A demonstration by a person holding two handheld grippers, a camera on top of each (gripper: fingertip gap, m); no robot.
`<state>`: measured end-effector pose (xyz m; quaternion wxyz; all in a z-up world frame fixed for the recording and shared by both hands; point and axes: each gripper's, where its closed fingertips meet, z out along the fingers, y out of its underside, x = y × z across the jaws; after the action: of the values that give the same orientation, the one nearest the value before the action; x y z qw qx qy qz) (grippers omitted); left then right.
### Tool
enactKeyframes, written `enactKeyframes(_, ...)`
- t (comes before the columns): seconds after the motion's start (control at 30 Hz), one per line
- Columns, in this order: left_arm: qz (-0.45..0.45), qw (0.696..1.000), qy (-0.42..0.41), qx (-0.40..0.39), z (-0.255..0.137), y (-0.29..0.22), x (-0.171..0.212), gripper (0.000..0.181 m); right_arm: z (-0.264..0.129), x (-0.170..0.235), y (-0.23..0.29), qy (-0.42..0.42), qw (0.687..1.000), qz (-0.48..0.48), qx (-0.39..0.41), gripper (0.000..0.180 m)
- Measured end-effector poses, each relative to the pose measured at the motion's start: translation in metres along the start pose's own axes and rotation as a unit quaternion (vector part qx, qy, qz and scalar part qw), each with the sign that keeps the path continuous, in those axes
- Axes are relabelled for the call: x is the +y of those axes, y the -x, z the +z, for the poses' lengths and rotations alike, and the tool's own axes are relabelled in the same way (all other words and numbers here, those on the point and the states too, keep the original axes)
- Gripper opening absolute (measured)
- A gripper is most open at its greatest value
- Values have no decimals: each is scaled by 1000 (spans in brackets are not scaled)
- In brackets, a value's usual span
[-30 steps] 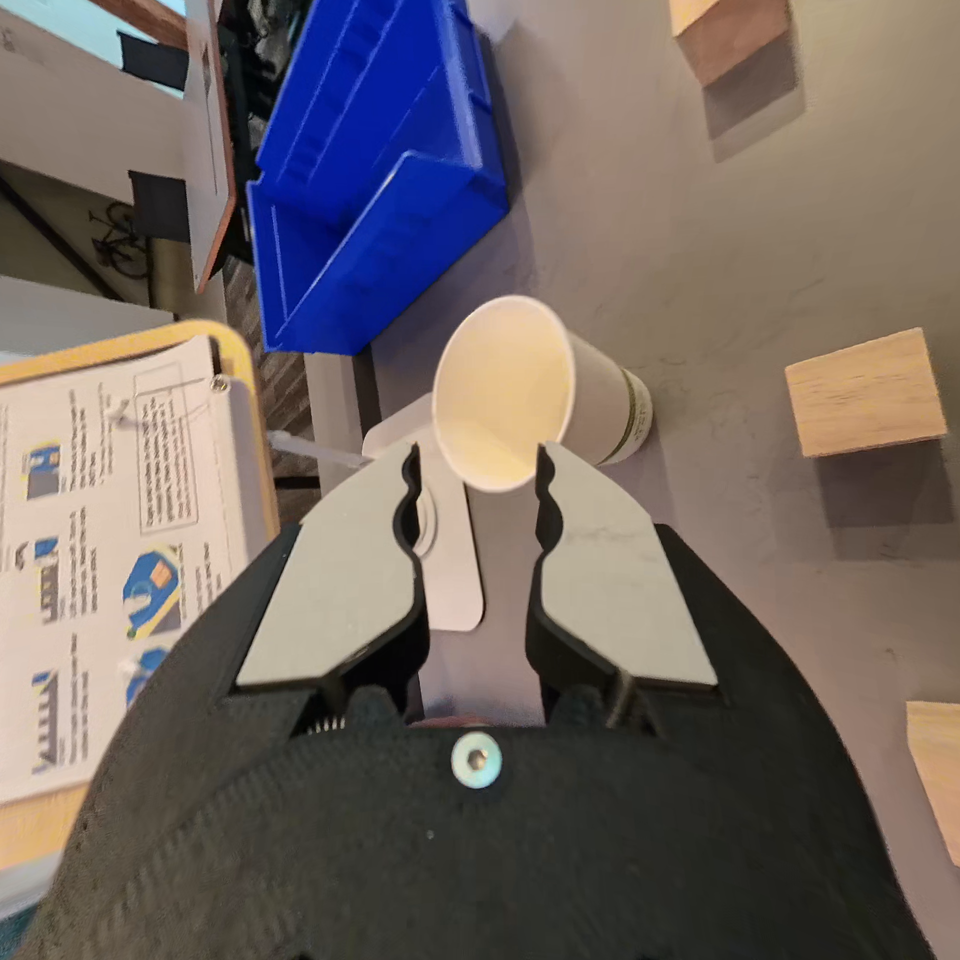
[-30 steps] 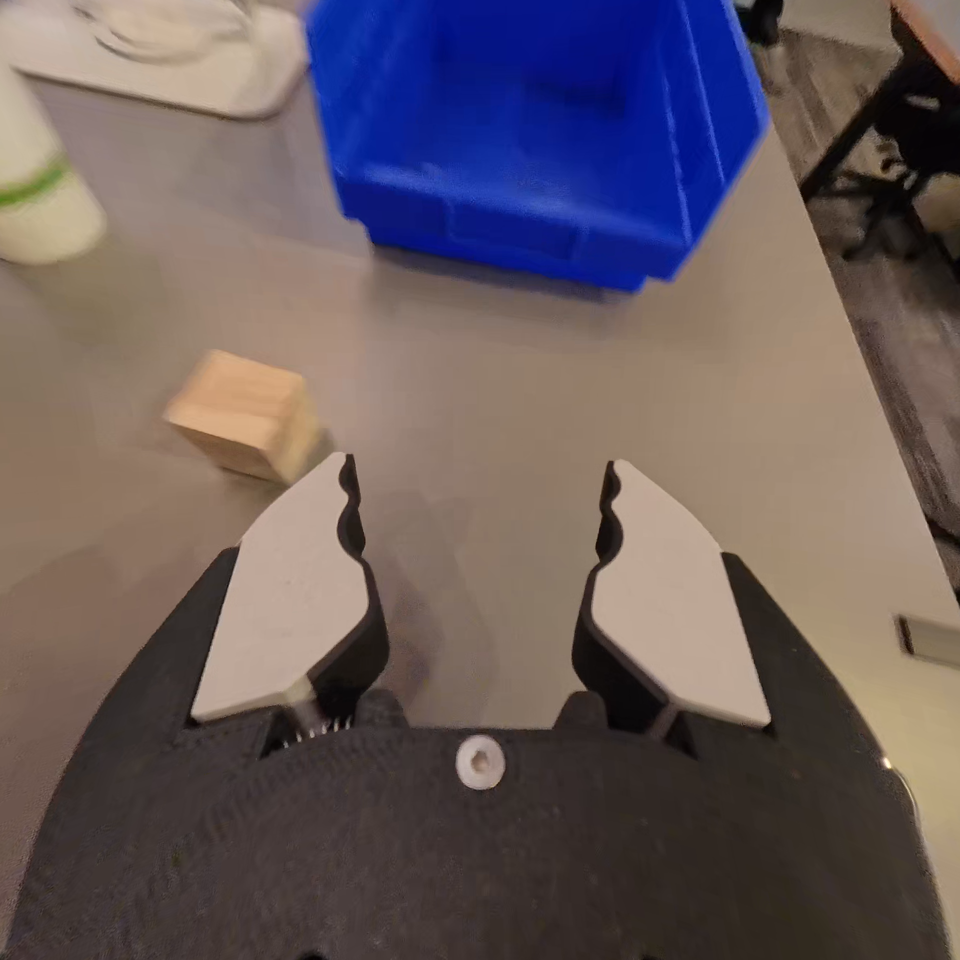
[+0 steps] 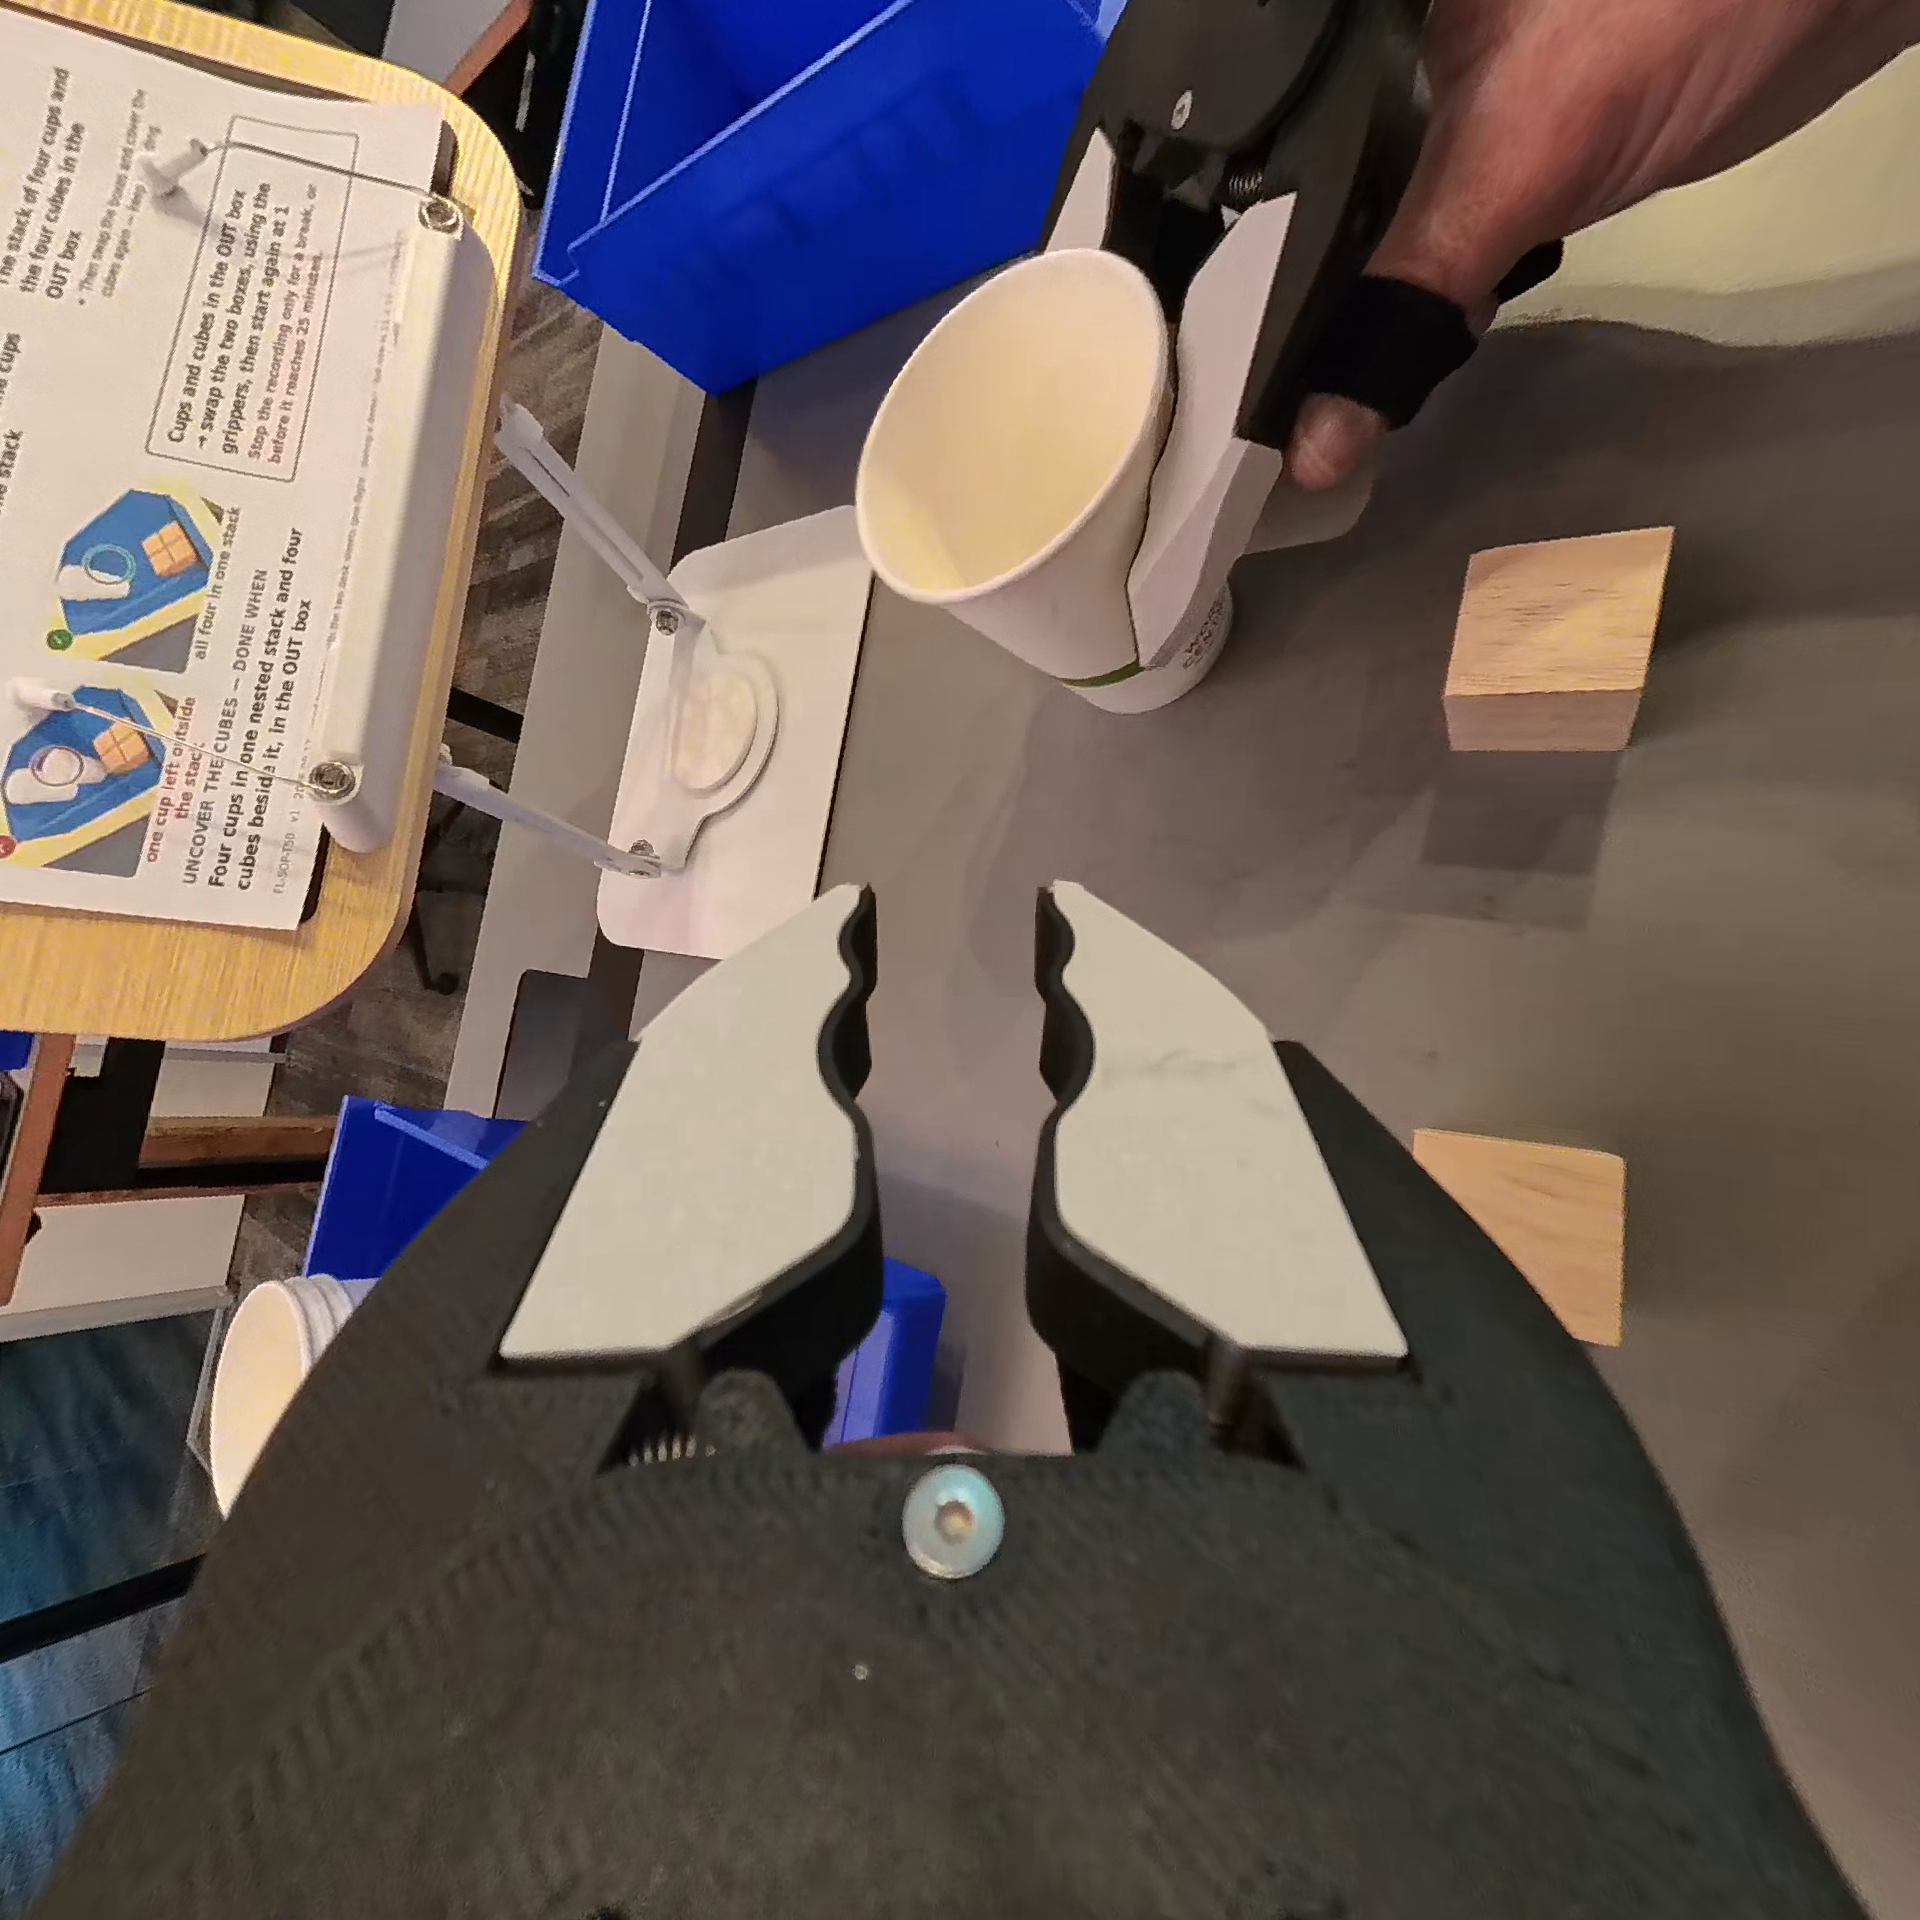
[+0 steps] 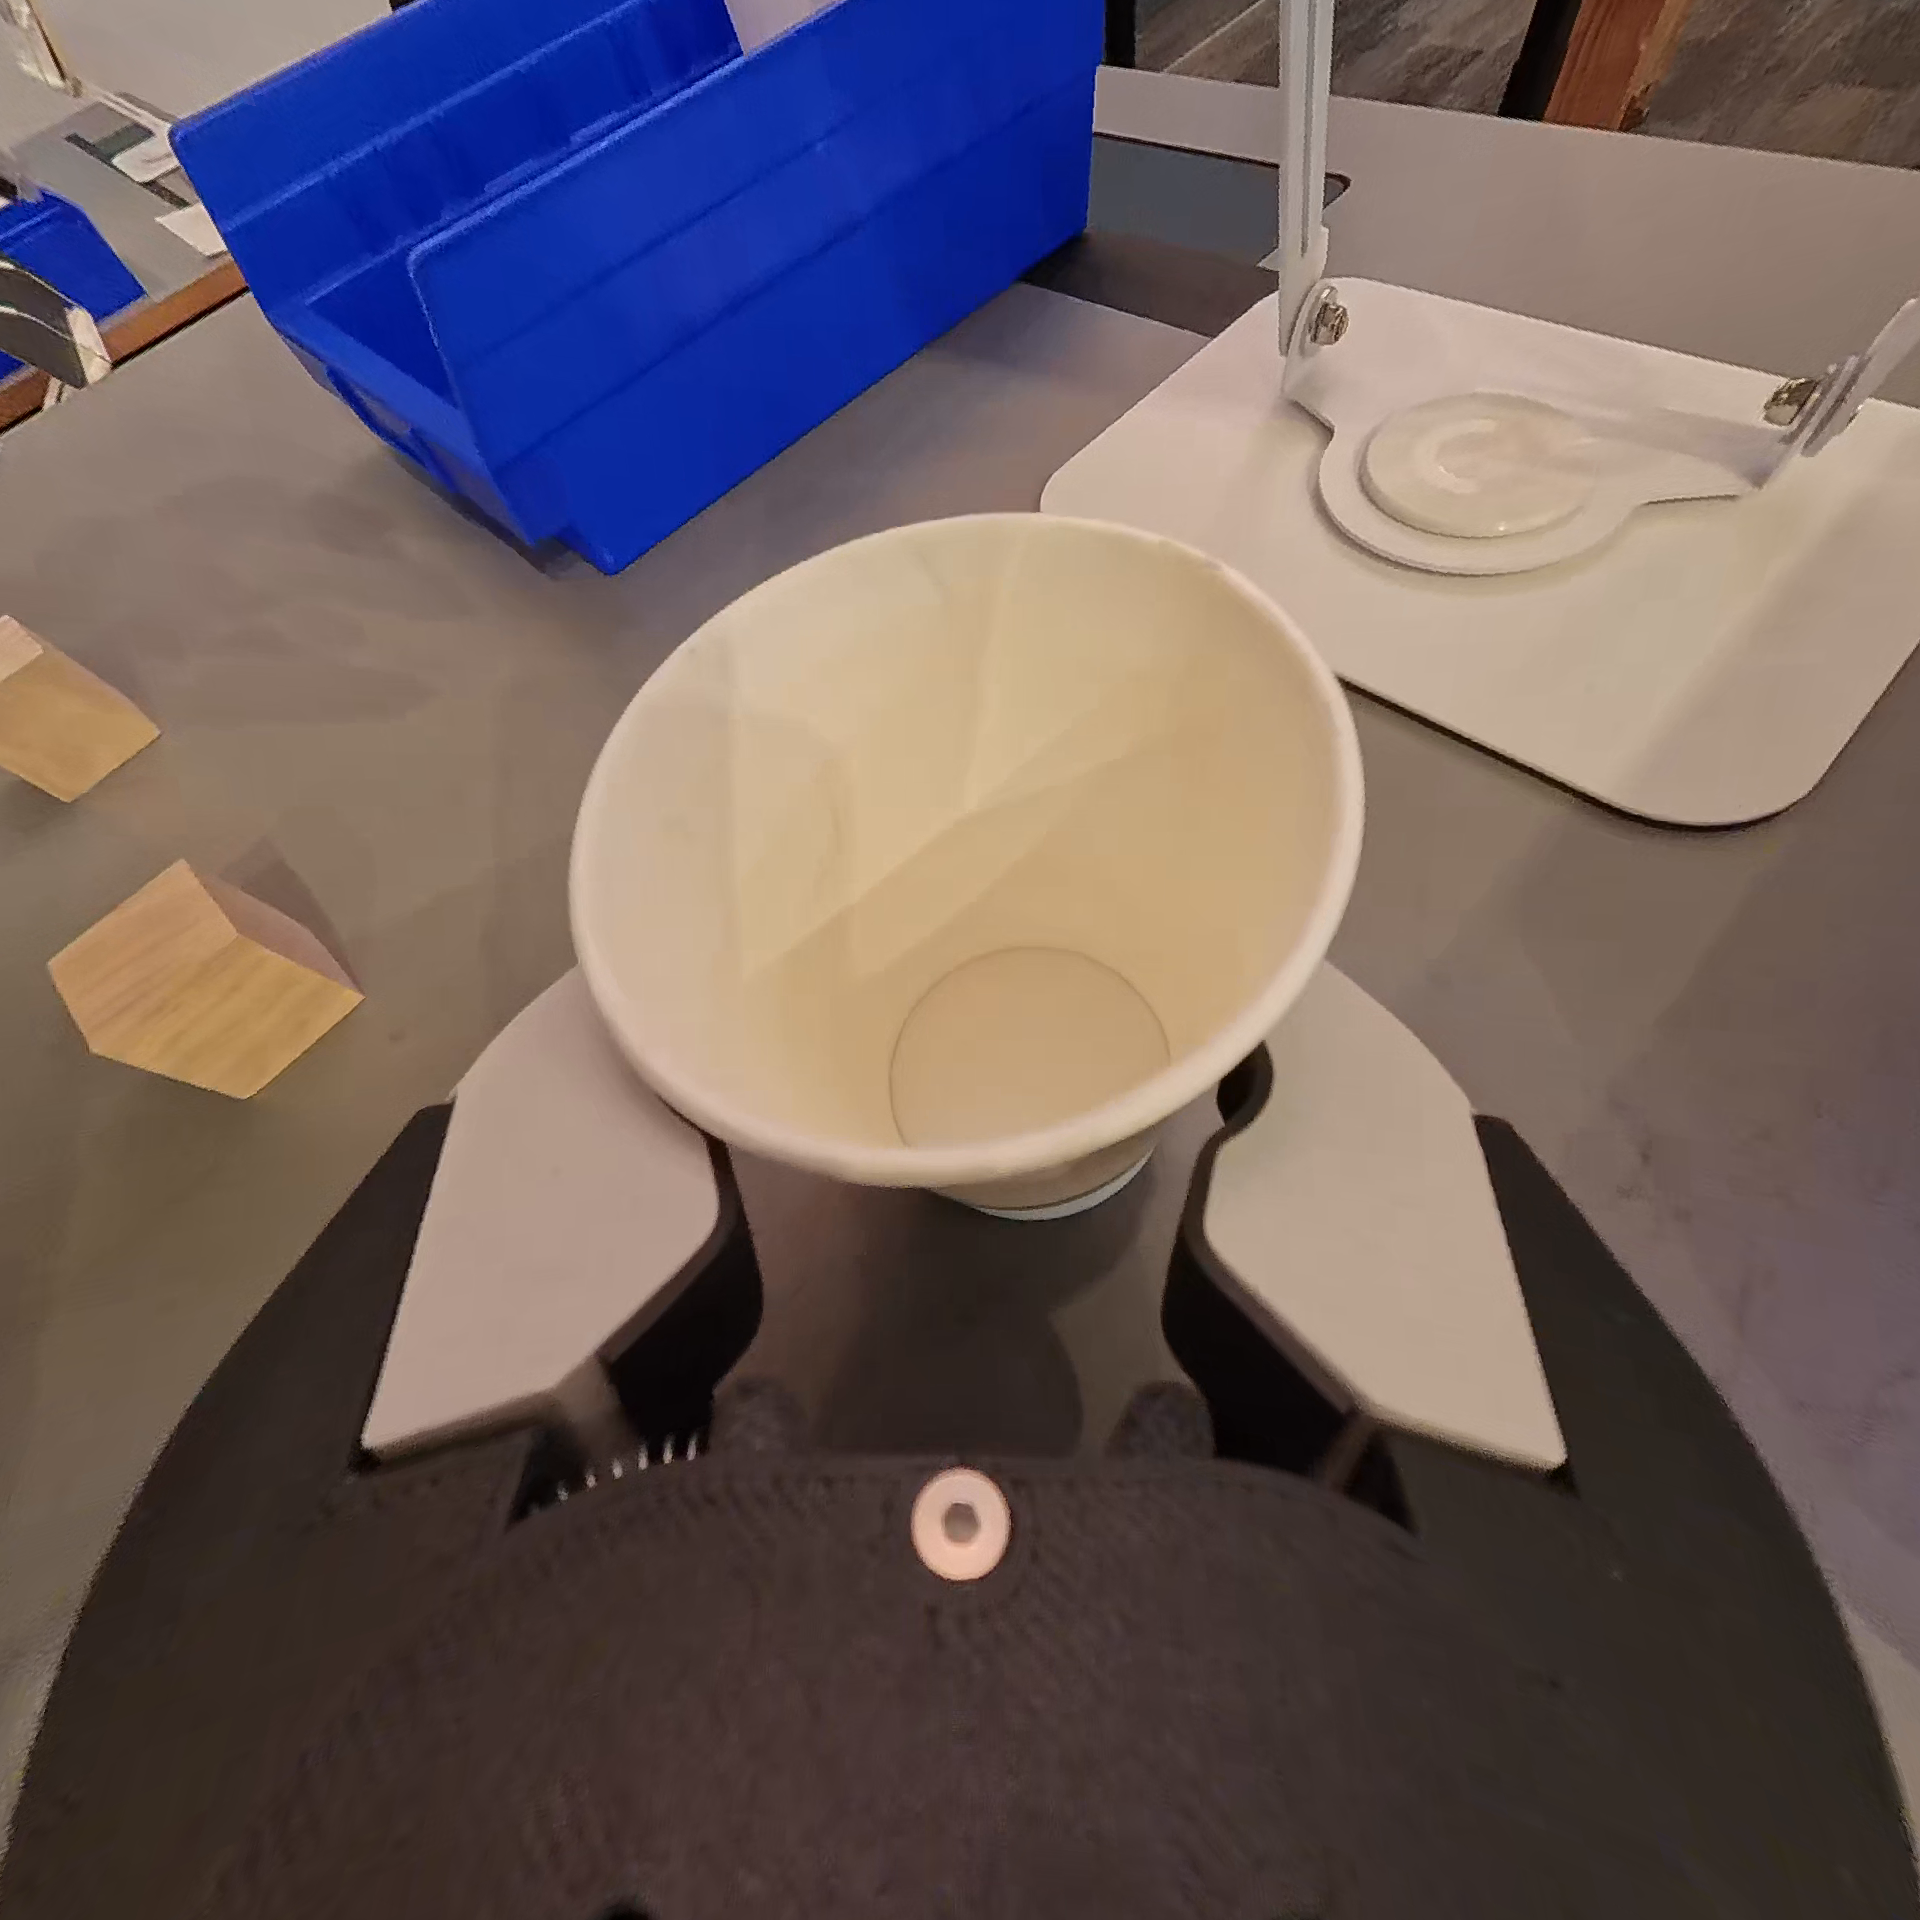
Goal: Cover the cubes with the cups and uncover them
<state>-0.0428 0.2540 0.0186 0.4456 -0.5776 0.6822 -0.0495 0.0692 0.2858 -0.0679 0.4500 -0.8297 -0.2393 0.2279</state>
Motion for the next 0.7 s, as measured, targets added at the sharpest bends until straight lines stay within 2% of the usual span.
enactKeyframes(0.23,-14,1000,-9,0,4,6,-1,32,-9,-24,3,-53,998,25,-22,95)
enactKeyframes(0.33,-69,997,-37,15,7,10,-6,43,-33,-61,11,-147,982,87,-79,94)
enactKeyframes(0.4,-129,988,-79,34,8,13,-16,50,-58,-93,21,-234,949,148,-150,94)
enactKeyframes(0.47,-205,965,-145,70,5,16,-35,65,-82,-117,26,-308,909,195,-202,93)
enactKeyframes(0.57,-307,914,-241,112,-2,28,-64,83,-102,-138,35,-371,863,232,-254,93)
enactKeyframes(0.7,-364,855,-337,152,-10,39,-98,92,-116,-155,50,-420,811,264,-311,92)
